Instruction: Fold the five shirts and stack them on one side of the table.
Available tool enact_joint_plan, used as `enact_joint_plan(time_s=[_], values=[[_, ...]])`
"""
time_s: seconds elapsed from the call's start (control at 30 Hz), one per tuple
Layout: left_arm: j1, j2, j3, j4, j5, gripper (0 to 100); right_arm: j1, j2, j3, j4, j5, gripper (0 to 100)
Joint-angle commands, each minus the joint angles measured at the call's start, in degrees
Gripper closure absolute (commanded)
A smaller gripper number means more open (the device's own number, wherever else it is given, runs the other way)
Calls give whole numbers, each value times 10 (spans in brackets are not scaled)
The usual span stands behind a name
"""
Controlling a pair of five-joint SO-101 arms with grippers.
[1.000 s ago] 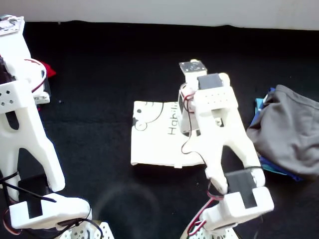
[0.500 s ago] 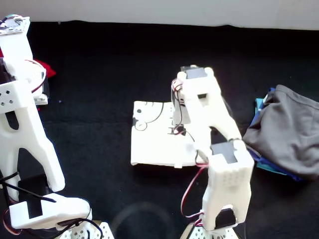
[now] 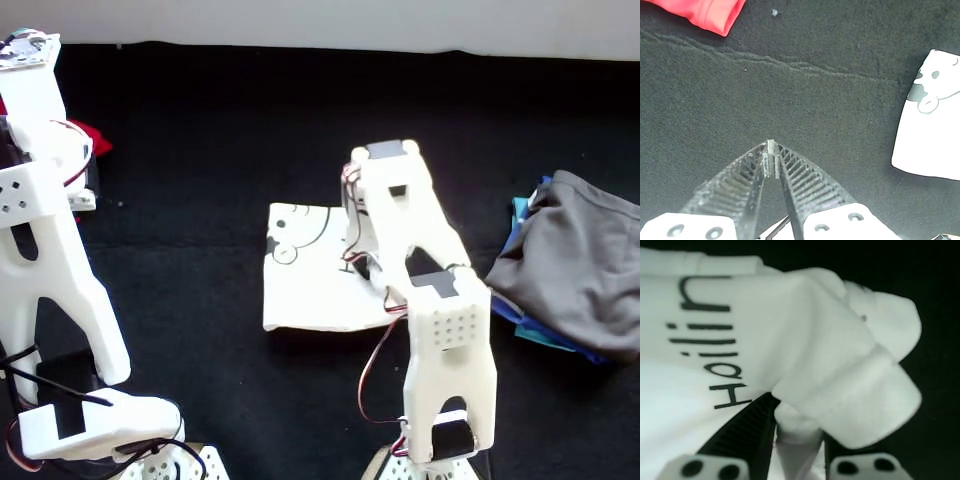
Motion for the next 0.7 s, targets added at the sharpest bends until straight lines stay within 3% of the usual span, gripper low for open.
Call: enact_joint_plan(time_s=[0.0,0.1,0.3,0.4,0.53,0.67], values=[[-7,-19,-1,-1,-6,991,34,2,-11,3,67,991],[-7,-19,-1,-1,-5,991,56,4,-18,-2,184,991],[-6,-19,-1,-1,-5,991,72,7,-151,-31,528,991],[-4,-19,-1,-1,-5,991,59,7,-196,-88,665,991],[-4,-19,-1,-1,-5,990,36,11,-193,-138,777,991],[-4,-19,-1,-1,-5,990,22,36,-181,-147,794,988]])
